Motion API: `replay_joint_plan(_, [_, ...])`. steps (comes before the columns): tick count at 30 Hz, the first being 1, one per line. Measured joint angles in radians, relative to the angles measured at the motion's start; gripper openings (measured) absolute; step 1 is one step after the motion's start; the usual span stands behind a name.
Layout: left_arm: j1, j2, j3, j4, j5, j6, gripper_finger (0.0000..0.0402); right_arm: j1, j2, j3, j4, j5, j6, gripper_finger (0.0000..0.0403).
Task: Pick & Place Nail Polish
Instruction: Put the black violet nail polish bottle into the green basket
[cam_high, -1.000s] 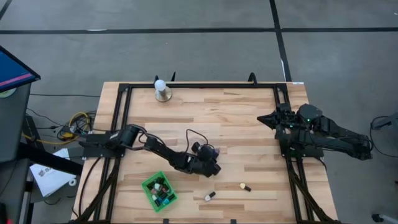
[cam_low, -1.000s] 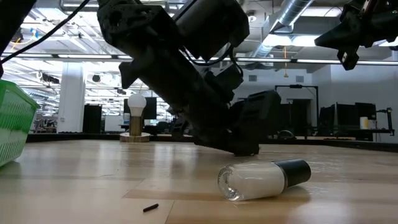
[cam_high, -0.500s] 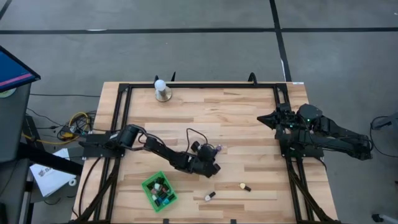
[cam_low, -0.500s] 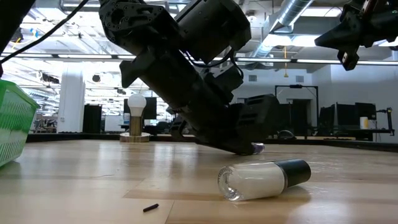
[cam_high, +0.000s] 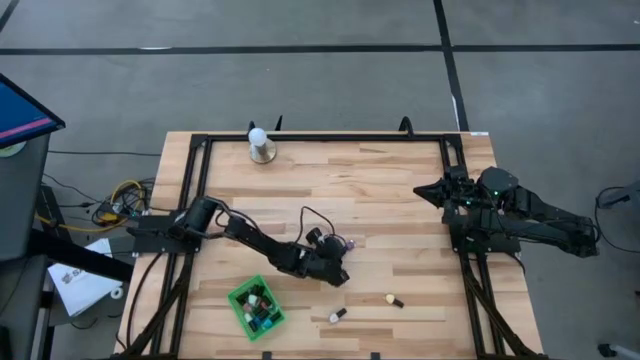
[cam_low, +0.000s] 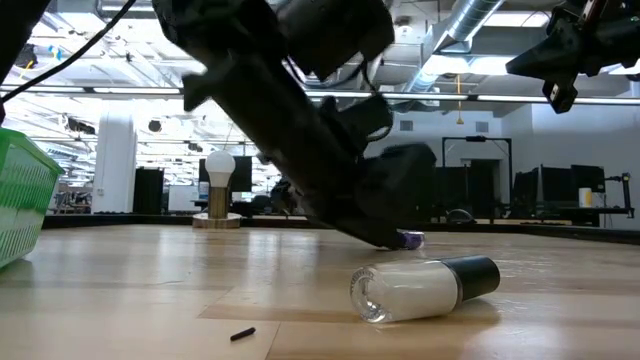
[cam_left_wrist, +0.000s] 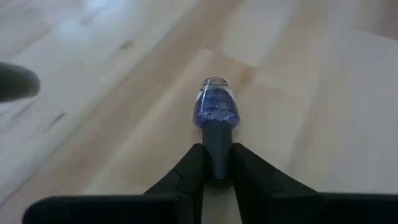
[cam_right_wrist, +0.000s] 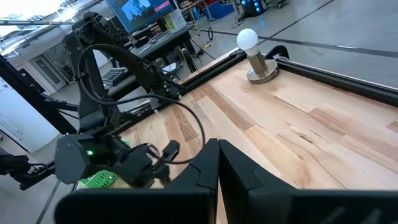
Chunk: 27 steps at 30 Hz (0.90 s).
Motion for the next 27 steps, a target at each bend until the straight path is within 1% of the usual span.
replay_joint_plan(4, [0.002,-0.073,-0.001,-0.019,0.009,0.078,0.0052,0.0,0.0,0.0,0.0,0.0,0.0,0.0])
replay_joint_plan(7, [-0.003,-0.159,0.001,-0.084,0.021,0.127,0.0052,-0.001,0.0,0.0,0.0,0.0,0.0,0.0])
replay_joint_plan(10, [-0.024,-0.258,0.001,-0.221,0.081,0.174,0.0052,-0.001,0.0,0.0,0.0,0.0,0.0,0.0])
replay_joint_plan(13, [-0.064,-0.368,0.002,-0.396,0.096,0.181,0.0052,-0.001,0.0,0.0,0.0,0.0,0.0,0.0])
replay_joint_plan(15, [-0.096,-0.432,0.002,-0.516,0.103,0.169,0.0052,0.0,0.0,0.0,0.0,0.0,0.0,0.0])
replay_joint_plan(18, [-0.162,-0.52,0.002,-0.649,0.107,0.119,0.0052,0.0,0.0,0.0,0.0,0.0,-0.003,0.0])
replay_joint_plan(21, [-0.247,-0.587,0.002,-0.718,0.157,0.097,0.0052,0.0,0.0,0.0,0.0,0.0,-0.007,0.0])
replay_joint_plan(23, [-0.308,-0.621,-0.008,-0.725,0.194,0.079,0.0052,0.0,0.0,0.0,0.0,0.0,-0.008,0.0])
replay_joint_plan(27, [-0.419,-0.679,-0.062,-0.731,0.24,-0.043,0.0052,0.0,0.0,0.0,-0.004,0.0,-0.008,0.0])
